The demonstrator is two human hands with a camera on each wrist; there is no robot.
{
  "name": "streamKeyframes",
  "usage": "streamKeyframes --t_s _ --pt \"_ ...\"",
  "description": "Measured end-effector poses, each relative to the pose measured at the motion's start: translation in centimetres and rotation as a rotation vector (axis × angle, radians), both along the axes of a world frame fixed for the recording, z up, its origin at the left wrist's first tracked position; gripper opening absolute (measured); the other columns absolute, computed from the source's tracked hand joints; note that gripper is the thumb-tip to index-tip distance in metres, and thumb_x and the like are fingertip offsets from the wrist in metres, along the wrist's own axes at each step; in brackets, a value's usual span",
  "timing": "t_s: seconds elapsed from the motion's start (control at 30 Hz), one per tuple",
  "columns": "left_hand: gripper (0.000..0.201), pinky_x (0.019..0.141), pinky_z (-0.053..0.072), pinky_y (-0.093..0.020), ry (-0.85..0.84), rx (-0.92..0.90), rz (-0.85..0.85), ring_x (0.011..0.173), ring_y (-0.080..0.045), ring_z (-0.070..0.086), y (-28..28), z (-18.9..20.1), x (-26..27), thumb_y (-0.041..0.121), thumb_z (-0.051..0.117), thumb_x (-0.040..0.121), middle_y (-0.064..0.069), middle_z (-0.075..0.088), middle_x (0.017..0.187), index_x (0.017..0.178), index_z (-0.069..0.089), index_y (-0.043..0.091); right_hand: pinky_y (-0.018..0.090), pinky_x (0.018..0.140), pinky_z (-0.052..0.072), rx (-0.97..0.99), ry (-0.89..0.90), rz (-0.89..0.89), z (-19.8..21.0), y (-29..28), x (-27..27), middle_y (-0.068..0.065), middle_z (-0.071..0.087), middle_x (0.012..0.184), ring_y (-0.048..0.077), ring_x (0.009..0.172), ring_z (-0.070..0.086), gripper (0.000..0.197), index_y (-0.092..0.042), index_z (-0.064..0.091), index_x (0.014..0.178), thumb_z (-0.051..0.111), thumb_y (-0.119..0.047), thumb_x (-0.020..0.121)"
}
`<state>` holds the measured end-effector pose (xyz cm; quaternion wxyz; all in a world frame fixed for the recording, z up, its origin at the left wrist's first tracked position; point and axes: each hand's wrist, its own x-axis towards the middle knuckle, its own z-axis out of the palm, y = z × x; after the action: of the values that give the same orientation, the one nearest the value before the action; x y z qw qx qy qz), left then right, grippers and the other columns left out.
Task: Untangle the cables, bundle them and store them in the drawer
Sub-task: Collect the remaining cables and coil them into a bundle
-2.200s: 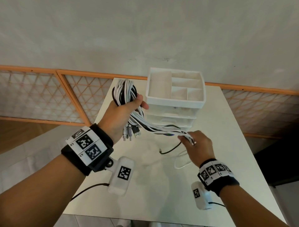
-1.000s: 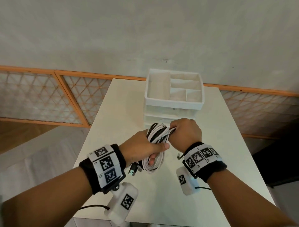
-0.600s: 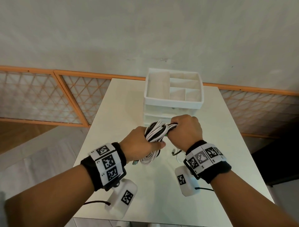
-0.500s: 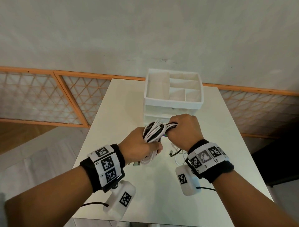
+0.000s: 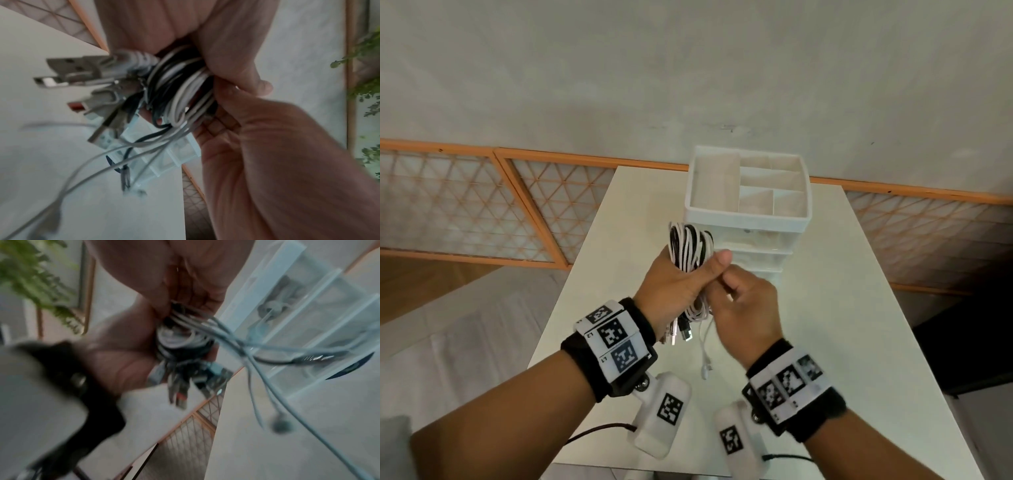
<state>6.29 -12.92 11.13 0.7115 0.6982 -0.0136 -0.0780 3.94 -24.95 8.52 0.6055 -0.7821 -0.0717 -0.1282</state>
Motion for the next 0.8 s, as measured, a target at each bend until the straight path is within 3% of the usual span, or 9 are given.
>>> streamKeyframes --t_s 0.03,0.1,0.17,0.23,0.3,0.47,0.57,0.67,0.8 --pt "0.057 0.058 0.054 -0.030 0.016 -0.028 0.021 0.062 -0.019 0.065 -0.2 0.0 0.0 0.047 0.074 0.076 -0.009 0.065 0.069 0.088 0.059 -0.007 0.030 0.063 0.053 -0.052 -0.047 -0.016 -0.4 0.5 -0.4 -0.002 0.069 0.075 0.011 0.069 0.063 0.017 -0.009 0.072 0.085 0.059 0.000 0.092" --pt "0.046 0.060 0.054 -0.029 0.046 -0.057 0.087 0.064 -0.018 0.067 -0.3 -0.1 0.2 0.039 0.077 0.079 -0.007 0.066 0.069 0.086 0.061 -0.004 0.023 0.070 0.051 -0.077 -0.086 0.015 -0.7 0.9 -0.7 0.002 0.066 0.088 0.012 0.082 0.062 0.017 -0.007 0.071 0.096 0.059 0.002 0.090" --pt "0.042 0.063 0.055 -0.032 0.026 -0.042 0.135 0.067 -0.020 0.066 0.0 -0.1 0.4 0.037 0.075 0.082 -0.009 0.065 0.072 0.087 0.061 -0.002 0.017 0.082 0.050 -0.028 -0.052 0.084 -0.6 0.3 -0.6 -0.001 0.062 0.108 0.008 0.099 0.062 0.023 -0.012 0.071 0.114 0.062 -0.007 0.093" --pt "0.035 0.065 0.052 -0.035 0.005 -0.006 0.145 0.067 -0.019 0.062 0.2 0.1 0.7 0.034 0.071 0.084 -0.007 0.061 0.070 0.083 0.060 0.001 0.020 0.088 0.051 0.003 0.009 0.106 -0.4 -0.3 -0.2 -0.006 0.057 0.119 0.008 0.106 0.060 0.025 -0.017 0.071 0.117 0.062 -0.020 0.094" --pt "0.024 0.064 0.049 -0.033 -0.007 0.027 0.114 0.066 -0.017 0.059 0.1 0.5 0.9 0.028 0.067 0.086 -0.003 0.058 0.067 0.077 0.060 0.007 0.018 0.084 0.052 -0.052 -0.016 0.081 -0.3 -0.4 0.0 -0.005 0.054 0.125 0.011 0.101 0.061 0.024 -0.017 0.074 0.111 0.060 -0.024 0.094" --pt "0.029 0.067 0.050 -0.038 -0.024 0.000 0.059 0.069 -0.022 0.058 0.0 0.8 0.9 0.021 0.065 0.084 -0.010 0.054 0.071 0.089 0.058 -0.007 0.008 0.075 0.049 -0.176 -0.161 0.070 -0.3 -0.5 0.1 0.001 0.054 0.127 0.005 0.091 0.064 0.016 -0.011 0.076 0.098 0.060 -0.011 0.095" --pt "0.018 0.069 0.055 -0.040 -0.001 -0.037 0.111 0.067 -0.020 0.060 -0.2 0.7 0.5 0.015 0.069 0.086 -0.006 0.057 0.069 0.086 0.060 -0.001 0.021 0.073 0.056 -0.238 -0.192 0.078 -1.0 -0.4 0.1 0.001 0.054 0.129 0.009 0.081 0.066 0.018 -0.013 0.076 0.100 0.059 -0.018 0.097" --pt "0.034 0.065 0.059 -0.038 0.050 -0.098 0.166 0.067 -0.022 0.063 -0.5 0.4 0.3 0.016 0.074 0.084 -0.014 0.058 0.075 0.096 0.058 -0.011 0.036 0.069 0.058 -0.281 -0.210 0.077 -1.6 -0.2 0.0 0.001 0.053 0.132 0.015 0.074 0.066 0.027 -0.015 0.075 0.101 0.053 -0.030 0.097" --pt "0.031 0.064 0.056 -0.036 0.098 -0.076 0.246 0.071 -0.027 0.064 -0.4 0.0 0.4 0.014 0.073 0.082 -0.017 0.061 0.077 0.093 0.061 -0.012 0.034 0.070 0.058 -0.386 -0.188 0.177 -1.5 -0.4 -0.4 -0.001 0.043 0.142 0.014 0.074 0.067 0.025 -0.016 0.066 0.118 0.053 -0.026 0.098"
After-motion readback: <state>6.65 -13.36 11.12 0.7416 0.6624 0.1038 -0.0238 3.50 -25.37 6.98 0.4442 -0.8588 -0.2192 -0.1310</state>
